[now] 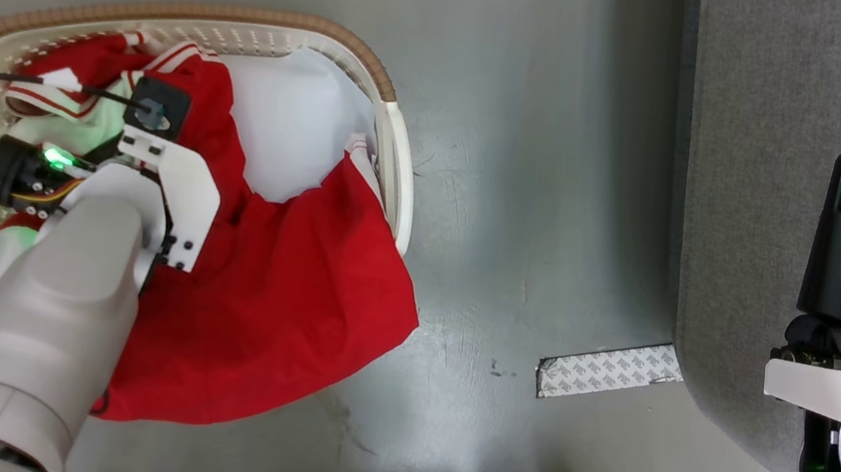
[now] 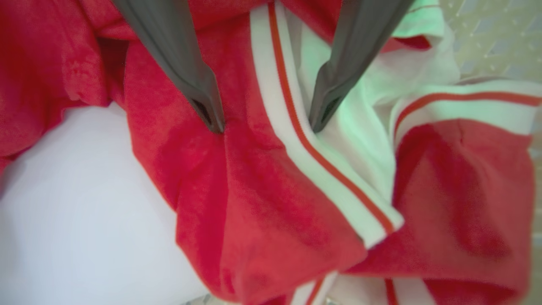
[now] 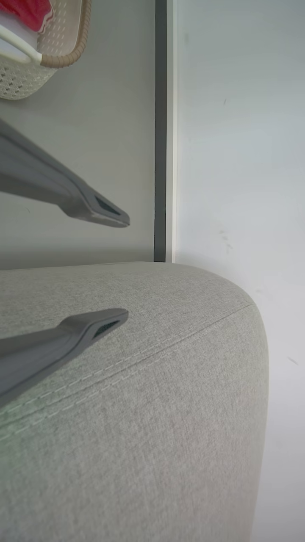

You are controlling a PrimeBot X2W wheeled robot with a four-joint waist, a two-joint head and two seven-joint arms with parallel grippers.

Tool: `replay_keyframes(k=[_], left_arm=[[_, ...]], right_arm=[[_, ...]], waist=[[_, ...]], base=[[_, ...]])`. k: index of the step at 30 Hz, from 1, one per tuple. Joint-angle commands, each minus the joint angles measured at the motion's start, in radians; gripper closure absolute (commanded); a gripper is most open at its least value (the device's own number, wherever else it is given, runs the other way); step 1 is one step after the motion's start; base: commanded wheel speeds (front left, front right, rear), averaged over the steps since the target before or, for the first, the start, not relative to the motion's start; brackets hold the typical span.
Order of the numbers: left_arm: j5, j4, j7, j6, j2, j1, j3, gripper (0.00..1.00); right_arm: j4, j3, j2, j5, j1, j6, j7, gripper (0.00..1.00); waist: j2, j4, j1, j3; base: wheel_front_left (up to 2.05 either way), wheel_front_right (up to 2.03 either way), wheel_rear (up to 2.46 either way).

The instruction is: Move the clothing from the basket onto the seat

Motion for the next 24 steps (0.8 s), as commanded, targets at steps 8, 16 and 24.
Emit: replay_keyframes(k=[8,16,24], left_arm=[[0.014,0.008,-0.008,-0.015,-0.002,-0.020,-0.035,0.61],[0.006,0.011,-0.017,-0.043,-0.011,-0.008,-0.059,1.00],[-0.054,0.000,-0.091,-0.080,-0.053,0.024,-0.037,1.00]], right_arm=[[0.008,-0.003,0.002,0.000,-0.005,-0.002,0.000,0.00],[0.009,-0.019,0.001,-0.006,-0.014,-0.002,0.000,0.00],[0.031,-0.037,0.001,-0.020,0.002,-0.002,0.000,0.00]], waist=[[-0.0002,-0.002,-0.0001,0.015],[-0.0002,0.002,-0.0001,0.020],[-0.0002,0.024,-0.0001,-0.041]], base=[[0.00,0.00,0.00],[0.00,0.00,0.00],[0.00,0.00,0.00]])
